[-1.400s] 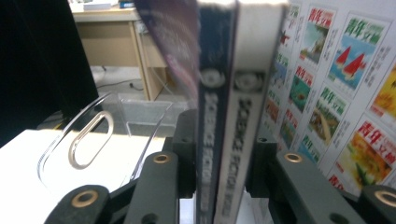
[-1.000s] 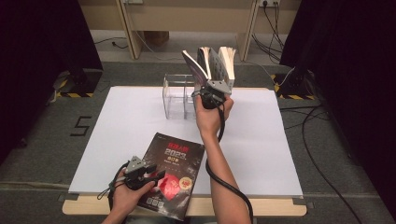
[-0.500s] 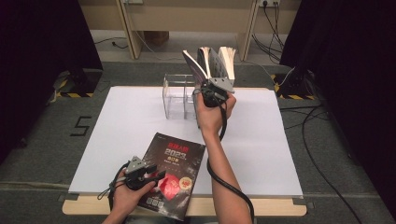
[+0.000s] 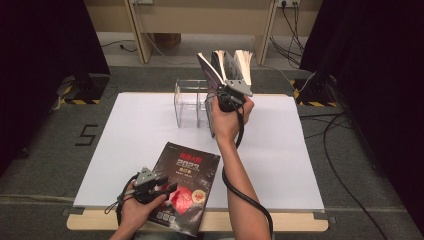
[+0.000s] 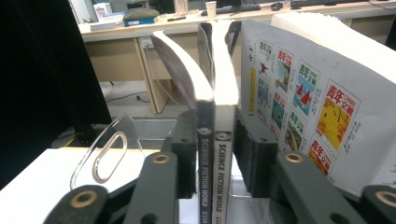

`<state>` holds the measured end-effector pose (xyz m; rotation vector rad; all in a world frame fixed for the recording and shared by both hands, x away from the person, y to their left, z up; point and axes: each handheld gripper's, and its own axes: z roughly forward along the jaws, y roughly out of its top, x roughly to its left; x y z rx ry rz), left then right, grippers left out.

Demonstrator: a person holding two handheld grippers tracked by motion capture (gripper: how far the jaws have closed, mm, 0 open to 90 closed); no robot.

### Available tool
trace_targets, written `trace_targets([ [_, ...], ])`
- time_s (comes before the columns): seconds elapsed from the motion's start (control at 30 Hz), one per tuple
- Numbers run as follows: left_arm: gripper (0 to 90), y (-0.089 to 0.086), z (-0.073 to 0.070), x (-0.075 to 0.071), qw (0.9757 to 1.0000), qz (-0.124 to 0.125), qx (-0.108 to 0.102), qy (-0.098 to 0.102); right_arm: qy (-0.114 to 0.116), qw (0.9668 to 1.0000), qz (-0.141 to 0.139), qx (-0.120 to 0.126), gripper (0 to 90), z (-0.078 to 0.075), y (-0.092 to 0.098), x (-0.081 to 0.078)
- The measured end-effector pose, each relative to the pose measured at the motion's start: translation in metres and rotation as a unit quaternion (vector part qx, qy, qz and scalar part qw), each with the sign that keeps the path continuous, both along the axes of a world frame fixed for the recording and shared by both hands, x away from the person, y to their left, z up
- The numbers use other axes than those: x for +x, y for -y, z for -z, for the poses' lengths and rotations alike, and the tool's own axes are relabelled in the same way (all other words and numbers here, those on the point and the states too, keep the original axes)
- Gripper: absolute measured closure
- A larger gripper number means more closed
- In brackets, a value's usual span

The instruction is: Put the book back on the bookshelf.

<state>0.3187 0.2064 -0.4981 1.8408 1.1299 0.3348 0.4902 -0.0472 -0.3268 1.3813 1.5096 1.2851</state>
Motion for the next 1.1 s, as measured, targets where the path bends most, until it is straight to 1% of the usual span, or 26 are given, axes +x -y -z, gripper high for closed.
trace_targets([
  [0.13, 49.5, 0.000, 0.000, 0.000, 1.0000, 0.000, -0.001, -0.001, 0.001, 1.0000, -0.003, 0.004, 66.5, 0.003, 0.001, -0.004],
  [0.3, 49.4, 0.001, 0.000, 0.000, 1.0000, 0.001, 0.000, 0.000, 0.002, 0.9999, -0.008, 0.010, 62.1, 0.007, 0.003, -0.009],
  [0.5, 49.5, 0.002, 0.001, 0.000, 1.0000, 0.002, 0.001, -0.001, 0.001, 0.9999, -0.012, 0.006, 60.0, 0.012, 0.004, -0.014],
  [0.57, 49.5, 0.002, 0.001, 0.000, 1.0000, 0.002, 0.001, -0.001, -0.001, 0.9999, -0.014, 0.008, 59.5, 0.013, 0.004, -0.015],
  [0.7, 49.5, 0.002, 0.001, 0.000, 1.0000, 0.001, 0.000, -0.001, 0.001, 0.9999, -0.016, 0.004, 59.2, 0.016, 0.004, -0.017],
  [0.77, 49.5, 0.002, 0.001, 0.000, 1.0000, 0.002, 0.001, -0.001, 0.001, 0.9998, -0.019, 0.006, 58.8, 0.016, 0.003, -0.018],
  [0.9, 49.5, 0.001, 0.001, 0.000, 1.0000, 0.001, 0.000, -0.001, 0.005, 0.9998, -0.020, 0.007, 58.4, 0.017, 0.003, -0.021],
  [1.1, 49.4, 0.002, 0.001, 0.000, 1.0000, 0.001, 0.000, -0.001, -0.002, 0.9997, -0.026, 0.005, 58.2, 0.024, 0.006, -0.025],
])
